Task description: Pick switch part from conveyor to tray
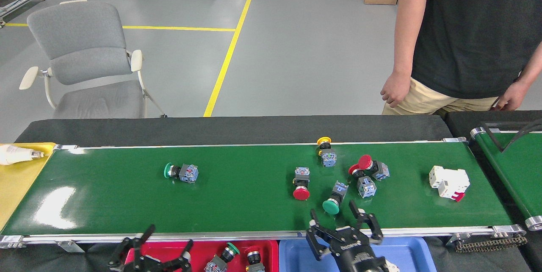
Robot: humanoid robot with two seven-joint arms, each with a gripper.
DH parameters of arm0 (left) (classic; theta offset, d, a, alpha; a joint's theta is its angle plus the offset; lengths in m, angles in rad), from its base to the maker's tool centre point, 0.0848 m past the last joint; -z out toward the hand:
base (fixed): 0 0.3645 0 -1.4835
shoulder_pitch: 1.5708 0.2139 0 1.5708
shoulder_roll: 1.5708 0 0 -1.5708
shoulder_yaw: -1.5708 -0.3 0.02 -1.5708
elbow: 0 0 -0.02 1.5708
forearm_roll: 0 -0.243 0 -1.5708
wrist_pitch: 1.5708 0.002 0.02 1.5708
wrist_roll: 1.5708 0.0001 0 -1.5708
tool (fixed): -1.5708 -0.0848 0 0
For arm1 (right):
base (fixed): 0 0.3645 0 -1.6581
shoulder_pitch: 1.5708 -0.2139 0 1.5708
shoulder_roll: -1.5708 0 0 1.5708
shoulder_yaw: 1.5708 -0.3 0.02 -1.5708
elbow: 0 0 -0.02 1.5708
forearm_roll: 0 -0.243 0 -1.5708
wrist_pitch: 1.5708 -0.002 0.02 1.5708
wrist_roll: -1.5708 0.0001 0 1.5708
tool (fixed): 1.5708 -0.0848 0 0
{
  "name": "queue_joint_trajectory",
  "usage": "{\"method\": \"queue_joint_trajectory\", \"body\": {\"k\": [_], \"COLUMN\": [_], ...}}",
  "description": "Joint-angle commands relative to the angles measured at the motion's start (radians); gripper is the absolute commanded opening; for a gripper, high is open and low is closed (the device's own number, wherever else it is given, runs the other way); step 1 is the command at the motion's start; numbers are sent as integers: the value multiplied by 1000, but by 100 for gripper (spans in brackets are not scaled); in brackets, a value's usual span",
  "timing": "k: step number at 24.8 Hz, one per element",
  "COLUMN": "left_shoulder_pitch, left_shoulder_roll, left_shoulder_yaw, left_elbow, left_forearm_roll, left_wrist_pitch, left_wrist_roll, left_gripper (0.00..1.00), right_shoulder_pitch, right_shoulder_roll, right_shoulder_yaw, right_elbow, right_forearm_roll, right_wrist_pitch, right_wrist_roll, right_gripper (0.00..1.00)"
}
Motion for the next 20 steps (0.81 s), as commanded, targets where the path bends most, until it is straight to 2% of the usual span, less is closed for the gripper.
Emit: {"method": "queue_joint_trajectory", "body": {"k": [1, 2, 3, 5, 8, 11, 14, 18, 20], "left_shoulder_pitch": [-27, -45, -71, -126, -246, -329, -386, -444, -449], "left_shoulder_roll": [7, 6, 6, 4, -2, 6, 10, 23, 35], "left_shoulder_yaw": [4, 5, 5, 5, 11, 21, 39, 56, 54], "left_elbow": [3, 9, 24, 67, 190, 297, 363, 429, 451], "left_forearm_roll": [2, -1, -4, -7, -7, -7, -5, -5, -1], "left_wrist_pitch": [30, 32, 38, 42, 47, 67, 74, 71, 71], "left_wrist_roll": [-4, -4, -5, -10, -106, -131, -131, -133, -133], "left_gripper": [100, 100, 100, 100, 100, 100, 100, 100, 100], "right_shoulder_pitch": [-46, -53, -60, -63, -64, -75, -78, -78, -58], "right_shoulder_roll": [9, 9, 1, -11, -34, -36, -36, -37, -45], "right_shoulder_yaw": [8, 8, 8, 8, 7, 7, 7, 17, 83], "right_elbow": [42, 53, 61, 64, 67, 67, 65, 36, -30], "right_forearm_roll": [1, -2, -7, -10, -15, -30, -32, -26, -24], "right_wrist_pitch": [47, 56, 61, 52, 39, 38, 38, 33, -10], "right_wrist_roll": [7, 7, 10, 11, 13, 13, 13, 8, 5], "right_gripper": [98, 94, 81, 49, 24, 11, 4, 2, 2]}}
